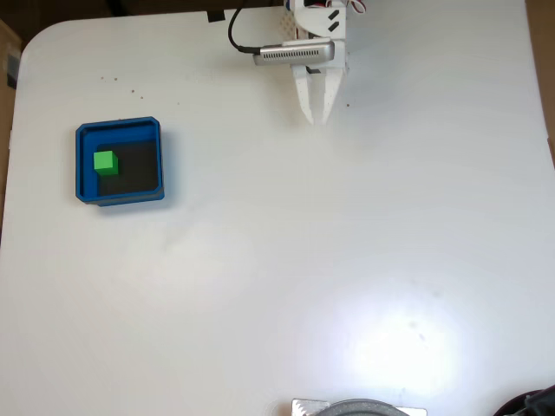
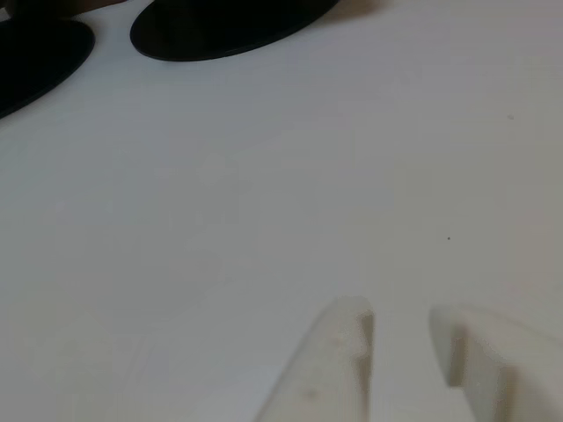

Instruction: Pick up green cube and drop it in the blue box

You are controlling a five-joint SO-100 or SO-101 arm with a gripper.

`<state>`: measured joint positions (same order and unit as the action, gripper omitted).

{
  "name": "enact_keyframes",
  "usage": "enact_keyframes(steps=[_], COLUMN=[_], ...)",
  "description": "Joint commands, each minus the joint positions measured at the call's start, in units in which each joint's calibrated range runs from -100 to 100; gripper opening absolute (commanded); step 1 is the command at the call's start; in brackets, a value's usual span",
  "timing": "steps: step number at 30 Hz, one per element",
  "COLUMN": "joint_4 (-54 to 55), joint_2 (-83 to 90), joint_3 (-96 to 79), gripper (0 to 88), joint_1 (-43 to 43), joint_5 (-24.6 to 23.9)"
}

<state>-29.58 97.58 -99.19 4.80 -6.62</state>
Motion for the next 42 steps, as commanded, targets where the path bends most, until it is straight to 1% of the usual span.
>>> enact_keyframes(steps=[1,19,26,42], joint_4=[1.2,1.4,1.2,1.2], joint_2=[1.2,1.1,1.1,1.2], joint_3=[-0.2,-0.1,-0.2,-0.3], gripper=[1.4,1.3,1.3,1.3], joint_1=[0.1,0.2,0.5,0.4], joint_5=[0.2,0.5,4.1,3.7])
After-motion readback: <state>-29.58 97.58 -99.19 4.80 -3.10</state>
